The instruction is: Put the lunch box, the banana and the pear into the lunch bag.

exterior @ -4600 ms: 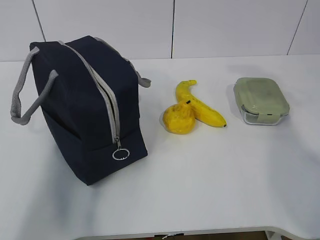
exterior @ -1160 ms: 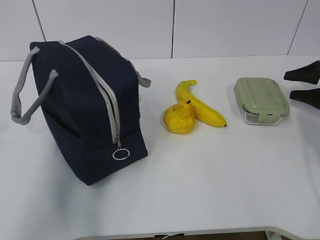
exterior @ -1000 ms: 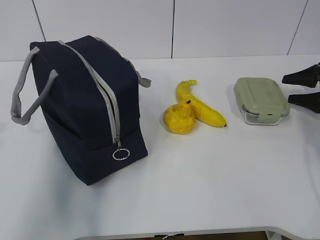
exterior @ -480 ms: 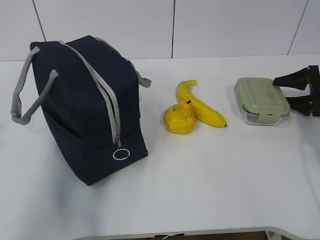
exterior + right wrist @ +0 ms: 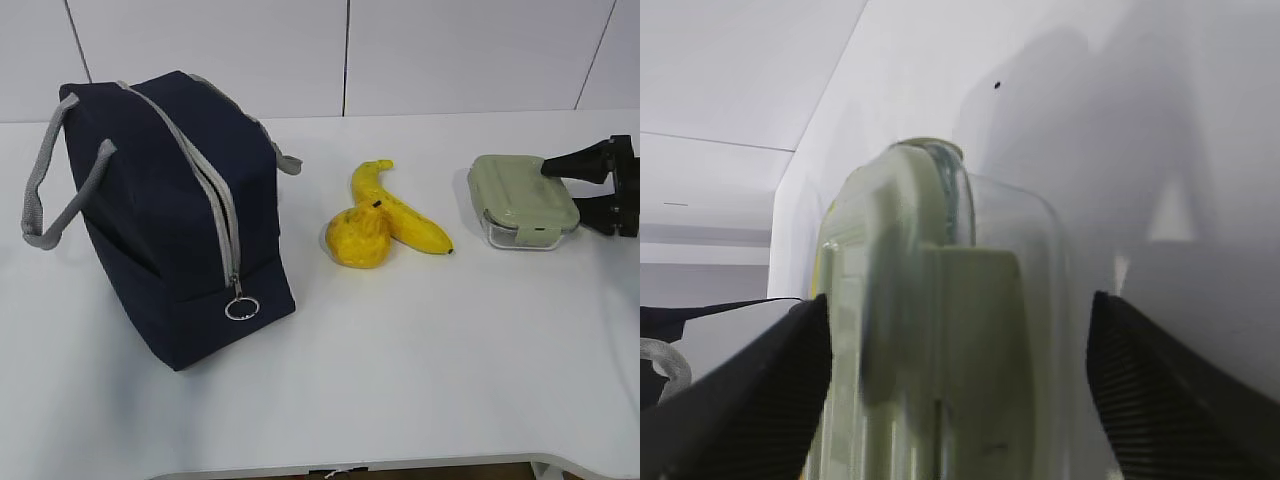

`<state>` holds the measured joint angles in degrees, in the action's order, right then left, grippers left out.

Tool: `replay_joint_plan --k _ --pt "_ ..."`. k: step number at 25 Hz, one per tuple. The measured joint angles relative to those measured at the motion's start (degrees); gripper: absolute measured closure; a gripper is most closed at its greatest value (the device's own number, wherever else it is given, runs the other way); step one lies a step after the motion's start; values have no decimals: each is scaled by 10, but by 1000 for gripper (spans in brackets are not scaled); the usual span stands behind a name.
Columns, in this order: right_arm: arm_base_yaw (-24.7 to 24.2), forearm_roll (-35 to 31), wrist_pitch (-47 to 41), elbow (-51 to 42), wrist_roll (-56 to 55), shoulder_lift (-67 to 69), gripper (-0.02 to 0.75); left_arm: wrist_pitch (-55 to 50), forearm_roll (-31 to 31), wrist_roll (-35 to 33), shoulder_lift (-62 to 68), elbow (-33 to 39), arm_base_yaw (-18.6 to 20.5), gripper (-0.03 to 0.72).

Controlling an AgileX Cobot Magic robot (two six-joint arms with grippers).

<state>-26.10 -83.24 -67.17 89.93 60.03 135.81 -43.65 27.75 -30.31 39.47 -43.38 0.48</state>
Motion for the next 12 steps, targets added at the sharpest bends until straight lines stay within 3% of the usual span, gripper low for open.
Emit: replay_joint_plan --k 12 --pt "20 -1 1 0 0 0 108 -2 0 0 0 0 0 446"
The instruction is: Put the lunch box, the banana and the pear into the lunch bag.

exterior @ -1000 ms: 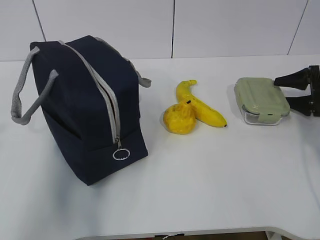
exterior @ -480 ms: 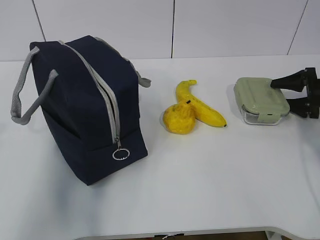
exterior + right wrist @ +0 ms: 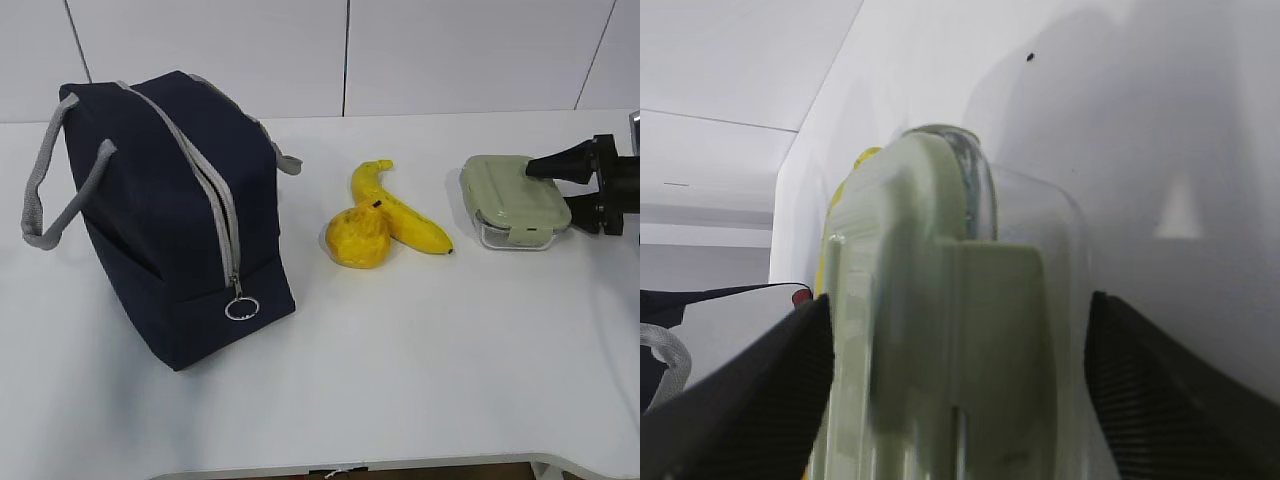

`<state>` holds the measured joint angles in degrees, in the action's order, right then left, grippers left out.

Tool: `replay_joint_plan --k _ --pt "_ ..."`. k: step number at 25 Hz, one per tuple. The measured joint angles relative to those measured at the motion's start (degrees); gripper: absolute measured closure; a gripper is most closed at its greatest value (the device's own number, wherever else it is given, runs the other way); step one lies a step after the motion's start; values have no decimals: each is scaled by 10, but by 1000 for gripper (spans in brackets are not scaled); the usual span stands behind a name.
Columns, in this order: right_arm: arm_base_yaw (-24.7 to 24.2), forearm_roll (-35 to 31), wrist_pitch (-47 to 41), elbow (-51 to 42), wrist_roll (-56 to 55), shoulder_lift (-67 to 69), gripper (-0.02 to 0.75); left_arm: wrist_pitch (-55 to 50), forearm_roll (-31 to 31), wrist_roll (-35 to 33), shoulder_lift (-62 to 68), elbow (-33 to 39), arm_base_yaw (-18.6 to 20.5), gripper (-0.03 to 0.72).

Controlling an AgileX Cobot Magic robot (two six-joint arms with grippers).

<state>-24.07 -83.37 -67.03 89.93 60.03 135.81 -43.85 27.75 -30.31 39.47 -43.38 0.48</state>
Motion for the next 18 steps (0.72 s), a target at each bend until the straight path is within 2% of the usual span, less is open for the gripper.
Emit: replay_joint_plan --k 6,18 --pt "0 9 1 0 0 0 212 -1 0 0 0 0 0 446" --pt "0 21 -1 3 -4 0 259 -3 0 0 0 0 0 446"
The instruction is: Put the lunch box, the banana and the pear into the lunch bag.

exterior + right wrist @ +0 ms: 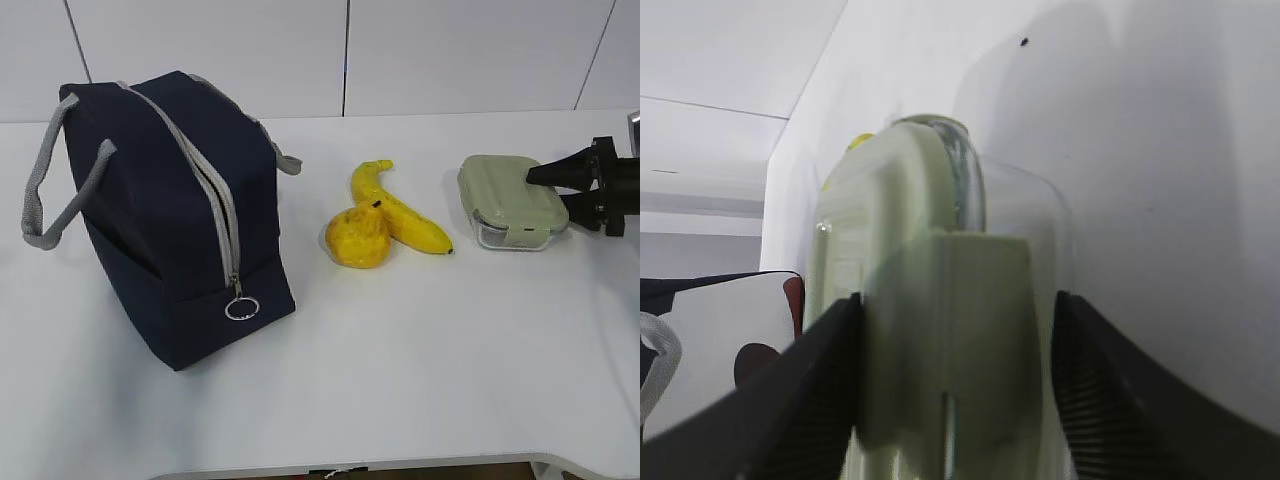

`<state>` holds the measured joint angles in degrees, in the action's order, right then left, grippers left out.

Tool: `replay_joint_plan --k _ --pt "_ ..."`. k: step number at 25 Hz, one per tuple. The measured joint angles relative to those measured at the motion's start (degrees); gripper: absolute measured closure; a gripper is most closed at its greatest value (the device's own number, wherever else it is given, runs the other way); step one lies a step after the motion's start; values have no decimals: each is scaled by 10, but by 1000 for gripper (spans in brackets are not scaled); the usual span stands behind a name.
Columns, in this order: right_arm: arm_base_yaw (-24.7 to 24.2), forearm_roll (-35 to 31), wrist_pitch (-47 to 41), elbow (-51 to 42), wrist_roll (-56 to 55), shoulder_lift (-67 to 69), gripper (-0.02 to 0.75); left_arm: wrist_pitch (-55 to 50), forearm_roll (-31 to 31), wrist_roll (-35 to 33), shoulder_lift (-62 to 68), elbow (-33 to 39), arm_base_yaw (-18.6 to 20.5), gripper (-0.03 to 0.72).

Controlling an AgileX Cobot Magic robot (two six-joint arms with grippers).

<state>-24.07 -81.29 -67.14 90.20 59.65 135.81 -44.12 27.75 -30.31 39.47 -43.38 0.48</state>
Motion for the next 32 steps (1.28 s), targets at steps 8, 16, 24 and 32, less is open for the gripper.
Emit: replay_joint_plan --k 8,16,24,32 --pt "0 0 -4 0 -2 0 324 -5 0 0 0 0 0 446" --pt "0 3 -4 0 -15 -1 327 -10 0 0 0 0 0 446" --pt "1 34 5 0 -29 -19 328 -10 0 0 0 0 0 446" --pt "1 41 8 0 -54 -23 328 -11 0 0 0 0 0 446"
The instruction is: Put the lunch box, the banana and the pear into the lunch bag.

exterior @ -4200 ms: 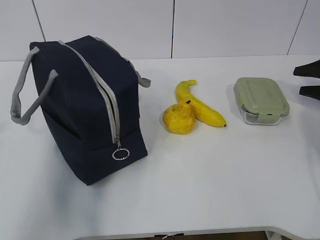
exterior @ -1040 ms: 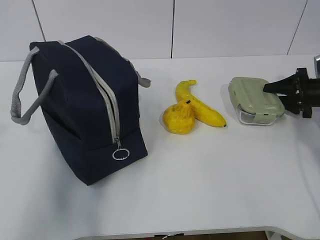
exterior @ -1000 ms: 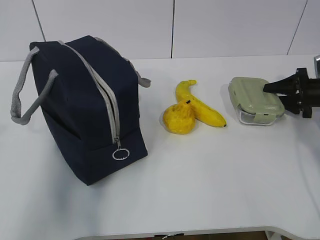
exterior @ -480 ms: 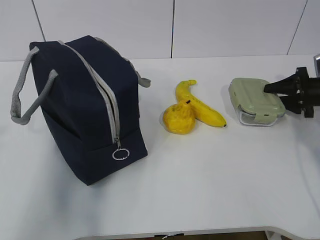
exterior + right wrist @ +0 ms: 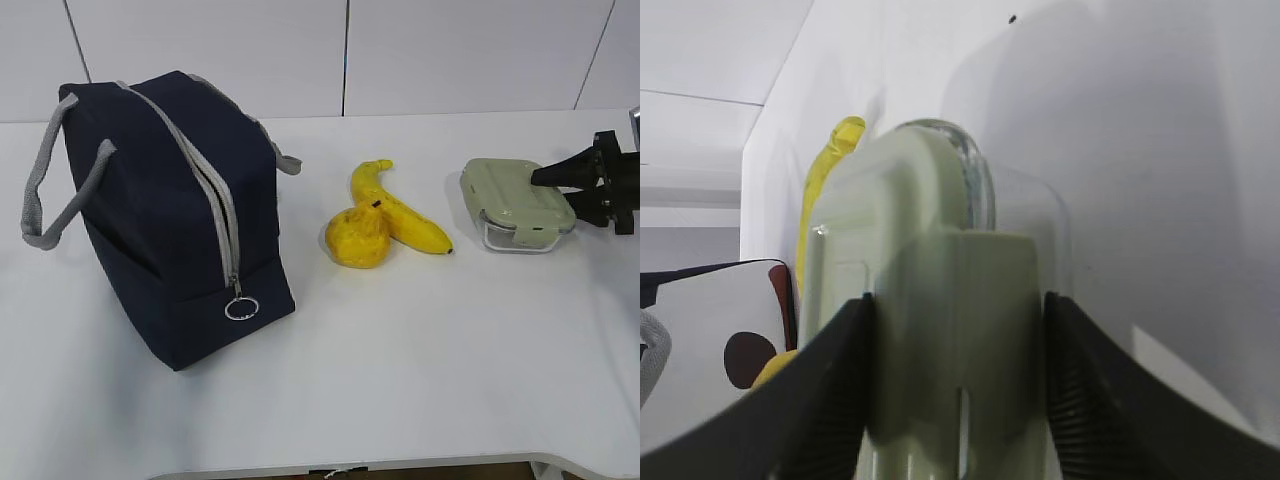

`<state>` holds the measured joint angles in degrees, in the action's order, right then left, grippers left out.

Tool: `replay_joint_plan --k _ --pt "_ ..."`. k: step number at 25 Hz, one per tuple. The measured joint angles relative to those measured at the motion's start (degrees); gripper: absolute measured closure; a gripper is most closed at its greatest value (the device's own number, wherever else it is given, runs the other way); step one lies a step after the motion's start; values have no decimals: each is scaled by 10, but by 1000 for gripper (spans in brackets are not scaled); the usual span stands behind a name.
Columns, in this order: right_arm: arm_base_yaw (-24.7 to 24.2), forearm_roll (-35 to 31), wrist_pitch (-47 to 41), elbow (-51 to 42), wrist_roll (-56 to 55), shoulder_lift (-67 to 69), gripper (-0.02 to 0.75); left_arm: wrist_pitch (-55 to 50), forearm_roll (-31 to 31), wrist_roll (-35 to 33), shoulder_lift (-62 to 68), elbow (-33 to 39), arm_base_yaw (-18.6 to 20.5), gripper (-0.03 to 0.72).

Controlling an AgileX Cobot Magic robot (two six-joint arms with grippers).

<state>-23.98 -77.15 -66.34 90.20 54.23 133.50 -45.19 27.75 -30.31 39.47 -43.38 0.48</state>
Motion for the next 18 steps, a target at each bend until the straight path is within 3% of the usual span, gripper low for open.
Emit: replay_joint_plan --k 18 --pt "0 7 9 -1 -49 -54 329 0 13 0 0 0 0 446"
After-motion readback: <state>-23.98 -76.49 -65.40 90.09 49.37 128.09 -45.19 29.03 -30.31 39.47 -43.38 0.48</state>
